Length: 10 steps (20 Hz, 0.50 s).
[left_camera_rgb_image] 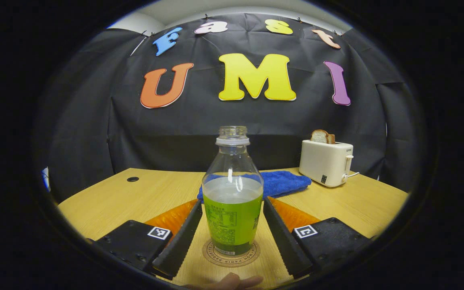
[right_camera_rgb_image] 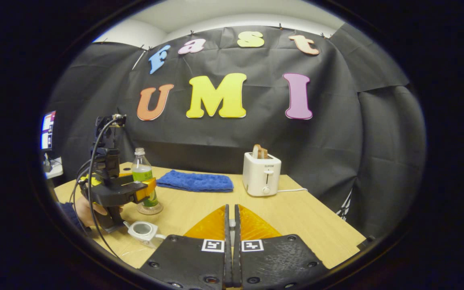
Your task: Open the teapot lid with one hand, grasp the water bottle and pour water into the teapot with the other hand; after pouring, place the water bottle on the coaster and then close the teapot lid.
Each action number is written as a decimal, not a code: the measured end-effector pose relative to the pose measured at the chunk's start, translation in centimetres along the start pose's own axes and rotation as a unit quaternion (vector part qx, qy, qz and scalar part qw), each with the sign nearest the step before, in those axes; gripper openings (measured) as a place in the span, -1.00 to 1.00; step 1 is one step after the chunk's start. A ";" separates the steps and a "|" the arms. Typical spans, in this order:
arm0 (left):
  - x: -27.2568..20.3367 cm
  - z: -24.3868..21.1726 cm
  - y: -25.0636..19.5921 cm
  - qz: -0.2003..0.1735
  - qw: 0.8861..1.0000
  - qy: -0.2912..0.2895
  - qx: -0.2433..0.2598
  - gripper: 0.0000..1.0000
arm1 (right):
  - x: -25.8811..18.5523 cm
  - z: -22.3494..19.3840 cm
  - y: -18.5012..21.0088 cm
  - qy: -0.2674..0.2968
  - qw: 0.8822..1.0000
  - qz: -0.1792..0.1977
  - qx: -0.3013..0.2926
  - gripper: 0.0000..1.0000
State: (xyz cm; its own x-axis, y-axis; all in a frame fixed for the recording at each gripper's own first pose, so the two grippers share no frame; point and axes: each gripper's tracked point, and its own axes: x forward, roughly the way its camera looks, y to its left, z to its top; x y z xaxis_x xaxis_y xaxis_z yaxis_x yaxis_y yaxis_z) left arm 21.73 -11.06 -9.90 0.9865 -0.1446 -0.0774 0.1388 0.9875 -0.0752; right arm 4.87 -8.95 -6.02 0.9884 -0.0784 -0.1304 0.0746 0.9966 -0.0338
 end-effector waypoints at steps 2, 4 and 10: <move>-0.7 0.1 0.1 -0.002 1.000 0.001 -0.001 0.96 | -0.1 0.0 0.3 -0.001 1.000 0.001 -0.003 -0.98; -1.5 0.5 0.9 0.007 1.000 -0.008 -0.003 0.96 | 0.0 0.1 0.6 -0.003 1.000 0.004 -0.005 -0.98; -4.4 0.7 1.3 -0.017 1.000 -0.013 -0.014 0.96 | 0.2 0.0 3.6 -0.017 0.999 0.043 -0.001 -0.98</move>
State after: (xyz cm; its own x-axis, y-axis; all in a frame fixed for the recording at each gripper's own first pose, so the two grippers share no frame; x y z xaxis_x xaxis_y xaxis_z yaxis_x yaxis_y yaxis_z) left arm 17.64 -9.14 -9.00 0.9832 -0.1761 -0.0487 0.1703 0.9798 -0.1050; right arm 5.32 -5.34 -6.11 0.9950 0.0077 -0.0994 -0.0104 0.9996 -0.0267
